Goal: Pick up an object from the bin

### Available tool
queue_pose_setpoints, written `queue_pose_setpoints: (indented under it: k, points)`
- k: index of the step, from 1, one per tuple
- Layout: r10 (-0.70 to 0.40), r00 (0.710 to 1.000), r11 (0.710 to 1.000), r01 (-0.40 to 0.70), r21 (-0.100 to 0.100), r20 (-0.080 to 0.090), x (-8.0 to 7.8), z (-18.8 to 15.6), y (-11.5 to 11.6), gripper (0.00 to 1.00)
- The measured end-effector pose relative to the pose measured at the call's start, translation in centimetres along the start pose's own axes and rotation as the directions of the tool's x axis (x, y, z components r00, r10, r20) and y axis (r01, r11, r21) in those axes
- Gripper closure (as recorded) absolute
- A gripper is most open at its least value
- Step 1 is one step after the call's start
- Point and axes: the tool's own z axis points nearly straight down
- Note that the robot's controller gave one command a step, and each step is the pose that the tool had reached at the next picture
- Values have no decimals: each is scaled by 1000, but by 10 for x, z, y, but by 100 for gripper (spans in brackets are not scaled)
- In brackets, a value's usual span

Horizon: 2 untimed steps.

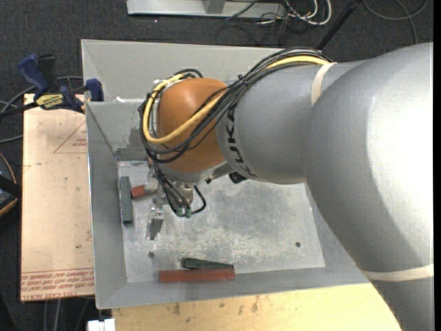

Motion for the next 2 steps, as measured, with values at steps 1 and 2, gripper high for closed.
queue_pose_setpoints:
  k: [1, 2]
  points:
    - [-51, 999, 999, 51, 6, -12, -26, 18, 0, 0]
    - [22, 1000, 1000, -22, -3, 9, -63, 51, 20, 100]
